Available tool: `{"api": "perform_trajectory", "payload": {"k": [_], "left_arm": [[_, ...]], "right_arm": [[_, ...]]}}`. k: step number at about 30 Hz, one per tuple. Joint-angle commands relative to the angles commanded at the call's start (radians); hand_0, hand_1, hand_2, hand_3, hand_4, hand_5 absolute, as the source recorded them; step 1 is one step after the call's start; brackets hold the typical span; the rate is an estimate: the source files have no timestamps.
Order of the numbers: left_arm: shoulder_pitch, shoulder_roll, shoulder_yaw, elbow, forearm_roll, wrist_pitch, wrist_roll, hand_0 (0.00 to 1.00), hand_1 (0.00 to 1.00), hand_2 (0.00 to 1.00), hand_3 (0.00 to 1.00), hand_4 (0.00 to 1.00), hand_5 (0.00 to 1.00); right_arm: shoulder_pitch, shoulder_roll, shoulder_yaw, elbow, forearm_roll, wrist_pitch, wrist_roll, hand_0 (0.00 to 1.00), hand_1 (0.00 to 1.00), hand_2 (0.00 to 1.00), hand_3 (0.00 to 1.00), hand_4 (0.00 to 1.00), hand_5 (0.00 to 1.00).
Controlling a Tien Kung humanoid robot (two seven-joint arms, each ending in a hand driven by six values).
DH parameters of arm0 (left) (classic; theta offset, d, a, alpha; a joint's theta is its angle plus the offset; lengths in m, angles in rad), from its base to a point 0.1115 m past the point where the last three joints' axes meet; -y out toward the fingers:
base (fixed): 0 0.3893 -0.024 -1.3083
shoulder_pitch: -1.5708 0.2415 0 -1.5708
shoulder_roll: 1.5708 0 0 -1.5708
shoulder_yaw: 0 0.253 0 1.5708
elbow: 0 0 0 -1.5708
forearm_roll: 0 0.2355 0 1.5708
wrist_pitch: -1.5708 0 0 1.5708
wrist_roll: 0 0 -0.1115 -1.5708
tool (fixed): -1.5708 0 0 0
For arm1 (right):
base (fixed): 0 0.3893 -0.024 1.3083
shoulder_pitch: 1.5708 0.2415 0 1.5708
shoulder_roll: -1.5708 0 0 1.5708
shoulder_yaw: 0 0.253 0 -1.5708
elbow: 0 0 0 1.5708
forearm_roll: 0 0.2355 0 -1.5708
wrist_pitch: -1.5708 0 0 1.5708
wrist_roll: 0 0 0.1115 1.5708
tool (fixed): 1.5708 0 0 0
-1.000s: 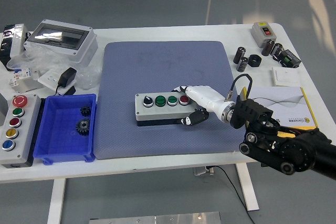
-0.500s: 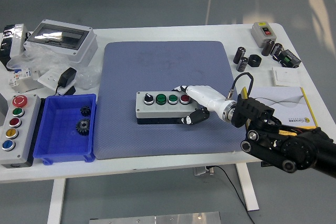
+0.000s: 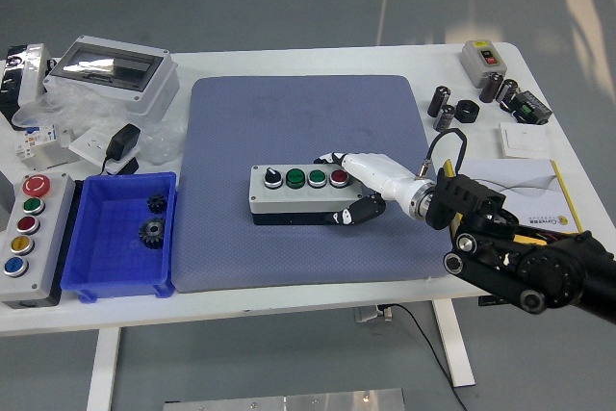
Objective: Pick up the button,place it on the desk,press the button,press the button
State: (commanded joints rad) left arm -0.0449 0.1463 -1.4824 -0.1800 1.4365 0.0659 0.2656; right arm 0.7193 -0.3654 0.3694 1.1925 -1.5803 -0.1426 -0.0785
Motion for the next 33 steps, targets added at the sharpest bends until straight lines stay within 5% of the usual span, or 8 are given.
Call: {"api": "perform_trajectory", "payload": {"k": [4, 5, 11, 33], "left_arm": [[0.0, 0.0, 0.001, 0.0, 0.002, -0.001, 0.0, 0.611, 0.603, 0.567, 0.614, 0.647, 0.293], [-0.001, 0.0, 0.0, 0.0, 0.003, -0.002, 0.0, 0.611, 0.602, 0.566, 0.612, 0.644, 0.294], [-0.002, 0.001, 0.0, 0.0, 0.005, -0.004, 0.0, 0.611, 0.598, 0.564, 0.612, 0.641, 0.291], [-0.002, 0.0, -0.006, 0.0, 0.016, -0.016, -0.003, 0.611, 0.595, 0.559, 0.606, 0.615, 0.281]], "right_arm": [[-0.001, -0.002, 0.005, 0.0, 0.009, 0.007, 0.001, 0.853, 0.873, 0.888, 0.941, 0.594, 0.002], [-0.001, -0.002, 0.006, 0.0, 0.011, 0.009, 0.001, 0.941, 0.941, 0.951, 0.998, 0.642, 0.002], [0.0, -0.004, 0.008, -0.004, 0.019, 0.012, 0.004, 0.998, 0.975, 0.983, 0.998, 0.685, 0.031], [0.005, -0.015, 0.017, 0.006, 0.048, 0.034, 0.004, 0.998, 0.986, 0.994, 0.998, 0.745, 0.093]]}}
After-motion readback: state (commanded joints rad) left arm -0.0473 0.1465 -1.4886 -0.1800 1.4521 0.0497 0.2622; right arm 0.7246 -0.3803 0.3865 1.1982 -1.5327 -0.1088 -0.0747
